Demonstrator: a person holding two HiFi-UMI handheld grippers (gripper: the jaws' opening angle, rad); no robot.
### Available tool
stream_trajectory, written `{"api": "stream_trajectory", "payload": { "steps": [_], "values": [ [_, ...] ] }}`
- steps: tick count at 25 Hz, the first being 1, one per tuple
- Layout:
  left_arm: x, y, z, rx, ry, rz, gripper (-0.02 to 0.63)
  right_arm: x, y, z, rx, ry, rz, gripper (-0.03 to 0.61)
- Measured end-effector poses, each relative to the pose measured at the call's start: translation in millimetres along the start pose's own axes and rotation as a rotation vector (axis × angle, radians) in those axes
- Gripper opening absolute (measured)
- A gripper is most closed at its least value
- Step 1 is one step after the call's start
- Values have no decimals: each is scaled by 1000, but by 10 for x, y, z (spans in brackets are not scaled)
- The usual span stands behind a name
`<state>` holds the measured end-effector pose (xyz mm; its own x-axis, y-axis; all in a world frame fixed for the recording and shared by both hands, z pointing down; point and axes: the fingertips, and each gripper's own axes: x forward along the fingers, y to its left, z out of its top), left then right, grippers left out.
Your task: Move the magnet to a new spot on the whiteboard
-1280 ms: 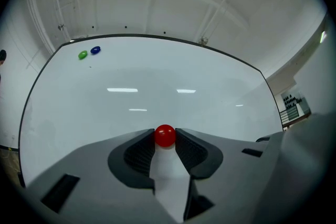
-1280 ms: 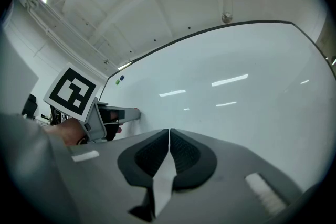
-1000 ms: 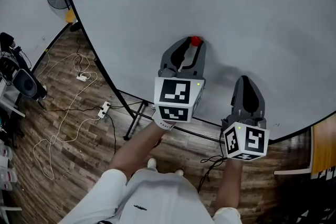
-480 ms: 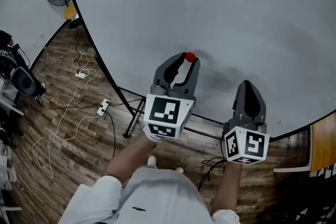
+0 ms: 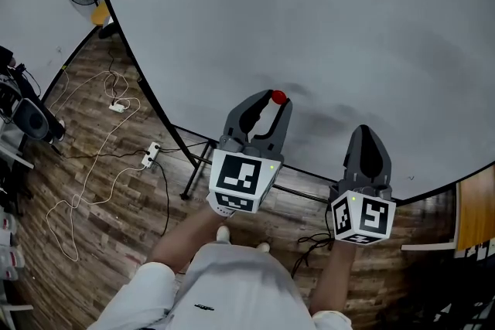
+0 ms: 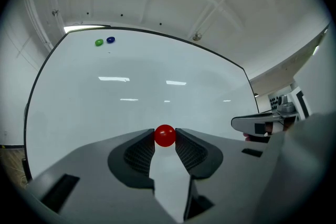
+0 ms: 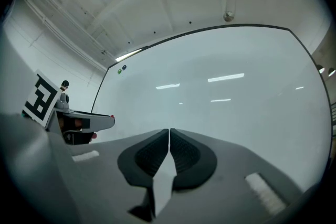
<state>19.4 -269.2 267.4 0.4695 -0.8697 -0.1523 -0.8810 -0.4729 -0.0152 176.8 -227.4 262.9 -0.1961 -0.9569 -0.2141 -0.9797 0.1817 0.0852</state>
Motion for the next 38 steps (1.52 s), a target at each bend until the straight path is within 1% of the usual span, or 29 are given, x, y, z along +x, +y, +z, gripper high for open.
{"api": "stream_trajectory", "payload": {
  "steps": [7, 11, 23, 28, 34, 38],
  "values": [
    [67, -68, -48, -5, 9, -16, 124, 8, -61, 9, -12, -2, -13, 5],
    [127, -172, -73, 2, 12, -44, 124, -17, -96, 8, -27, 0, -20, 5],
    [418, -628, 27, -12, -11, -135, 124, -114, -385, 85, -45, 0, -61, 5],
    [528, -843, 53, -13, -16, -161, 124, -161, -527, 120, -61, -3, -72, 5],
    [694, -980, 94, -7, -19, -168, 124, -175, -651, 137, -61, -8, -84, 5],
    [793, -1077, 119, -4, -16, -151, 124, -230, -752, 157, -76, -5, -78, 5]
  ]
}}
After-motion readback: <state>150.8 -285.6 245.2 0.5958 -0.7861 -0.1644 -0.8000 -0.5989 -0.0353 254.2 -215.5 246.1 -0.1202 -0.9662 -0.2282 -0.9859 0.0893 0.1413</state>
